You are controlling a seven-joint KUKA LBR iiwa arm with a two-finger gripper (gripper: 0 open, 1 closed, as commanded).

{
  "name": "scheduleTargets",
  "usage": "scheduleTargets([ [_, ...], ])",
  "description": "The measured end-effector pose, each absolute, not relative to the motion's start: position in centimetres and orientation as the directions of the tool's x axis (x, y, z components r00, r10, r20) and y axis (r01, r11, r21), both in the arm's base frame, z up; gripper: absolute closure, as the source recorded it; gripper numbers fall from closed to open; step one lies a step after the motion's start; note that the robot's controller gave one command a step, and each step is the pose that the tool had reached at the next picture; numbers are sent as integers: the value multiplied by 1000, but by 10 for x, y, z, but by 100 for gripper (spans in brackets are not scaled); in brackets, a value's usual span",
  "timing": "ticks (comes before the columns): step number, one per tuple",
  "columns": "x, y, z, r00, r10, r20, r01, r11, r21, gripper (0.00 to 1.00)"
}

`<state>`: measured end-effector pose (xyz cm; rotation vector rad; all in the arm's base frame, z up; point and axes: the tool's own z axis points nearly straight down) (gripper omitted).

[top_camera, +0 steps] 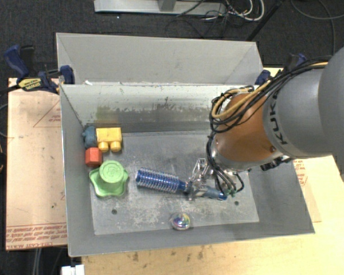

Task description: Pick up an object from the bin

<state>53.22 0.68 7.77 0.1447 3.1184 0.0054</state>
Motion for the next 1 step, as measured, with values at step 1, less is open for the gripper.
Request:
scheduleTargets([
  [1,511,16,209,-998,67,-7,67,998,2,100],
])
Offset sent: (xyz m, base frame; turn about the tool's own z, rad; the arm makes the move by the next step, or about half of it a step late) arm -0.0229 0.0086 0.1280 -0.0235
